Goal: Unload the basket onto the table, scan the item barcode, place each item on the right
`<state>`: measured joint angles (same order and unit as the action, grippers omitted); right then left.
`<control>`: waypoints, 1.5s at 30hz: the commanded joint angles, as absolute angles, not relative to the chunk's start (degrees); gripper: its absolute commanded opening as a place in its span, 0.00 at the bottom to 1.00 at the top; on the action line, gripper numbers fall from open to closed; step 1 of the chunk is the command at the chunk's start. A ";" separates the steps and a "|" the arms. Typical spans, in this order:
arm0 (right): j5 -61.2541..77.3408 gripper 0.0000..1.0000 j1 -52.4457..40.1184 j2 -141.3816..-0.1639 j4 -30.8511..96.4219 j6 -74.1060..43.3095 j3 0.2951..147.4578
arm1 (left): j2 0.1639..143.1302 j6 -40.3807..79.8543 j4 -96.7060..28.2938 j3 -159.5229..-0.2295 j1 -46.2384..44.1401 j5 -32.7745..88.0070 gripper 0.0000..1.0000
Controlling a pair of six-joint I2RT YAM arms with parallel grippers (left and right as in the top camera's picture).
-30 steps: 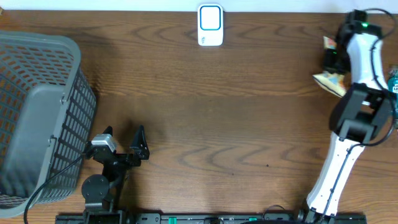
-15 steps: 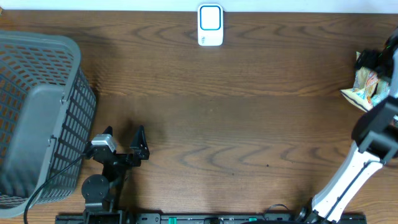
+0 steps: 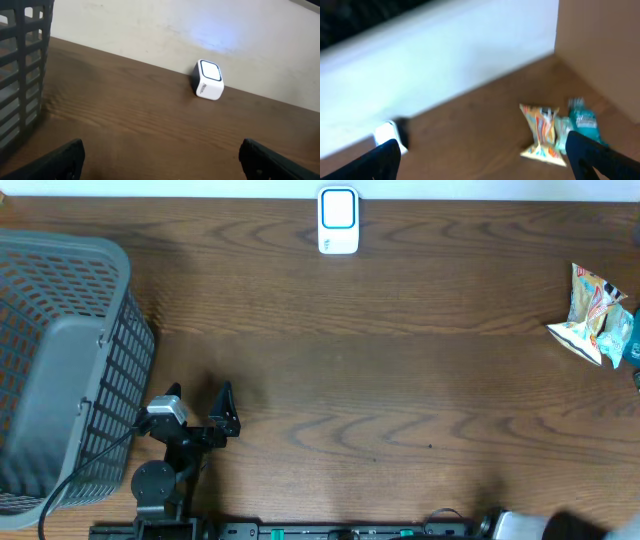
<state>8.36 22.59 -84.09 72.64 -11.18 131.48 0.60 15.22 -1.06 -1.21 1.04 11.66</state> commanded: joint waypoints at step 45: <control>-4.16 0.99 4.08 -6.07 62.63 -3.22 75.33 | 0.23 15.33 -2.81 -0.23 1.21 12.38 0.98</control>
